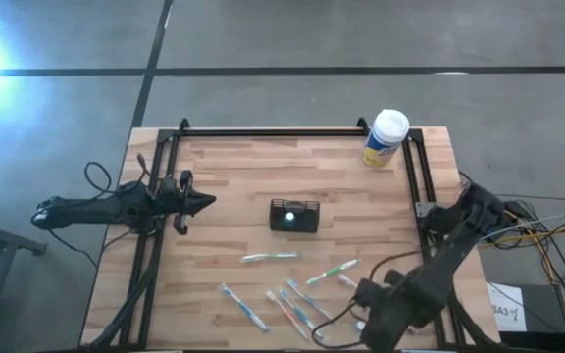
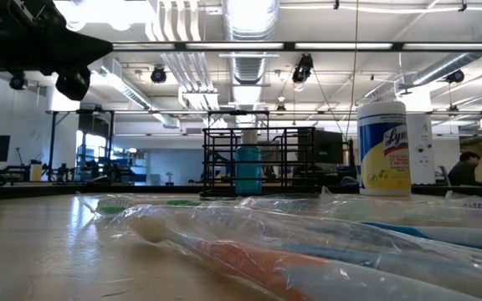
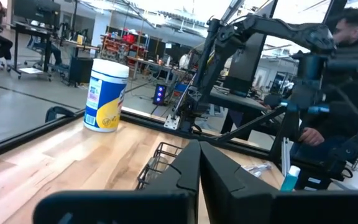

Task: Pick & Place toothbrushing station
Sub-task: Put the blue mouthwash bottle into the black organizer

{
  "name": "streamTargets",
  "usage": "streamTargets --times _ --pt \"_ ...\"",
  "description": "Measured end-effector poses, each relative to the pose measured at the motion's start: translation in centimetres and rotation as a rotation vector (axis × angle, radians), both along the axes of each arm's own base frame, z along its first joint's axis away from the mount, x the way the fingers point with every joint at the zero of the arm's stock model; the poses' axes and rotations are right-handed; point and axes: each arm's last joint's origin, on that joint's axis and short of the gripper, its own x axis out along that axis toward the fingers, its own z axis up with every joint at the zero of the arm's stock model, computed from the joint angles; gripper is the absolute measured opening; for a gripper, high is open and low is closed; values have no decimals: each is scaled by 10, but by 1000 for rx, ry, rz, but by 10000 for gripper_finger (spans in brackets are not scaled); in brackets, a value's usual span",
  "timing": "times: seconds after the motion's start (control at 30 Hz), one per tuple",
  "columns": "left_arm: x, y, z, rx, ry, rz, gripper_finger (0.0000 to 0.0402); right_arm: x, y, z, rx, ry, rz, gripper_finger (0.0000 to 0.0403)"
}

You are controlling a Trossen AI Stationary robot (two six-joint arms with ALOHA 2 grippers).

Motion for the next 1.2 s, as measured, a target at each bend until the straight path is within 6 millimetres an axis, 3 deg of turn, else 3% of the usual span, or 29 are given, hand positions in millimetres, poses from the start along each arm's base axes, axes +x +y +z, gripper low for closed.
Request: streamTargets --times 0.3,0.53,0.8,0.97,1.2 --pt "1 -1 -4 -21 35 -37 11 17 16 -15 6 94 -147 13" --pt "1 -2 -5 -16 49 -61 14 22 22 -24 24 117 -253 85" --pt "1 -3 -7 30 74 -89 6 35 31 -49 -17 140 -308 179" --pt "1 -3 -7 45 80 -88 15 38 31 -55 -28 155 -350 202" --pt "1 -3 -8 46 81 -88 5 35 29 -57 -36 193 -408 203"
